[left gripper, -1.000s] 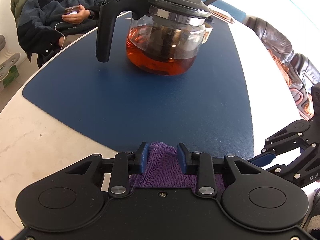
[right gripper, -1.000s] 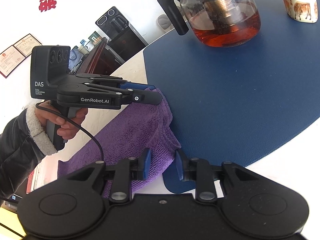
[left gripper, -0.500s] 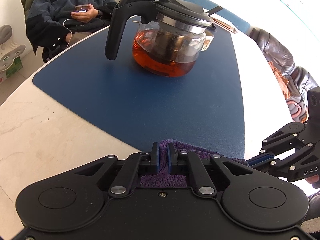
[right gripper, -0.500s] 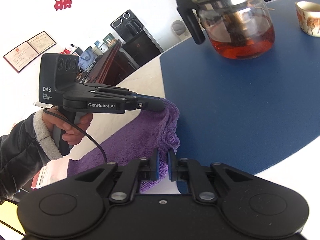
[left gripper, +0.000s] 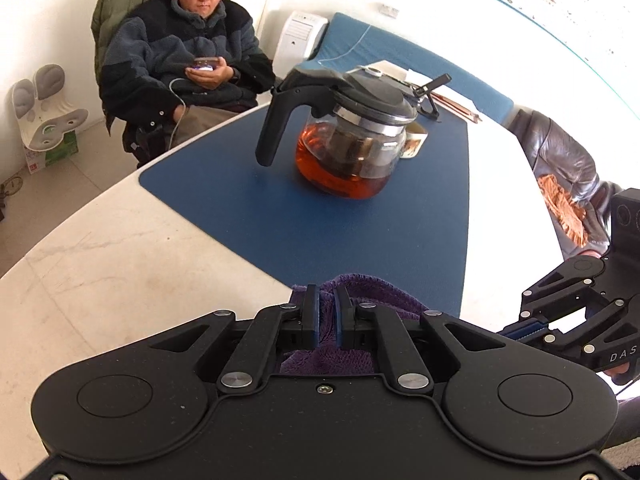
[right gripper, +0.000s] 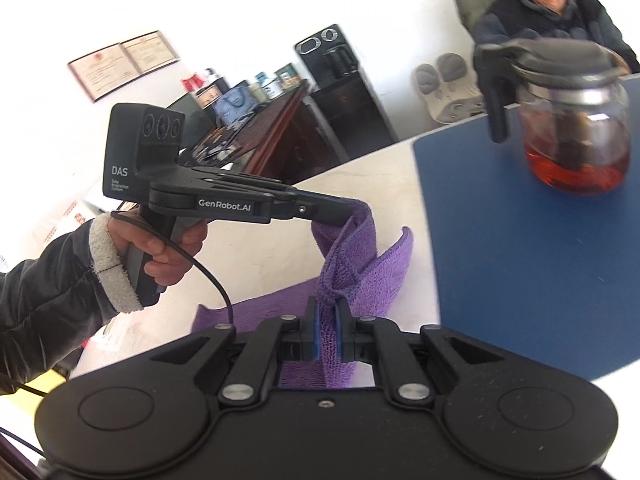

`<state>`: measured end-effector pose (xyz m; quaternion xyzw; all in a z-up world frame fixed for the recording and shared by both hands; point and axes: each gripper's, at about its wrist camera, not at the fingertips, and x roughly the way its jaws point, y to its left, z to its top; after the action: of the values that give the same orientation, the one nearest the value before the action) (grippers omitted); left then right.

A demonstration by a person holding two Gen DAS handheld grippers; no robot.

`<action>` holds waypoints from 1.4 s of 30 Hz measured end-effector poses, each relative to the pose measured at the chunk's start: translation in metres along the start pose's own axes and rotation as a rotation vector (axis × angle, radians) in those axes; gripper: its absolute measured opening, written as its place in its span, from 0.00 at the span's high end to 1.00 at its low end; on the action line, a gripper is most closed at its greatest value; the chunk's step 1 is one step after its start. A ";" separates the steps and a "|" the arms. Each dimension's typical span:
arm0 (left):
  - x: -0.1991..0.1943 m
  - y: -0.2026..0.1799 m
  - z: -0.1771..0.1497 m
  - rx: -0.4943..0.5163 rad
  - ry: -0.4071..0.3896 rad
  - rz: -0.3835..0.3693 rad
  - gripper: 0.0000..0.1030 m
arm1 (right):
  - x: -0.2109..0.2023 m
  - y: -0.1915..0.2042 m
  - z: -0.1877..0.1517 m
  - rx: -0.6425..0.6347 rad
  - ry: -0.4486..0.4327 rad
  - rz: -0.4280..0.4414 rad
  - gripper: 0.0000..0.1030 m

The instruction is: Fold towel

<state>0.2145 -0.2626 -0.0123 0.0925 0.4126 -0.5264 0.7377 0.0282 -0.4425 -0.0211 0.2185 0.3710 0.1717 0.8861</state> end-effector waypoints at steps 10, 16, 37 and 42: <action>-0.064 0.012 -0.037 -0.105 -0.101 0.081 0.94 | 0.018 0.064 0.016 -0.191 0.095 0.134 0.94; -0.093 0.025 -0.066 -0.176 -0.150 0.135 0.94 | 0.036 0.091 0.021 -0.264 0.168 0.195 0.94; -0.154 0.058 -0.183 -0.463 -0.190 0.301 0.90 | 0.111 0.141 -0.011 -0.380 0.442 0.328 0.94; -0.168 0.034 -0.210 -0.542 -0.213 0.324 0.87 | 0.122 0.144 -0.024 -0.405 0.490 0.336 0.92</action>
<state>0.1180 -0.0106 -0.0387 -0.0981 0.4382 -0.2801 0.8485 0.0719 -0.2576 -0.0334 0.0488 0.4898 0.4325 0.7554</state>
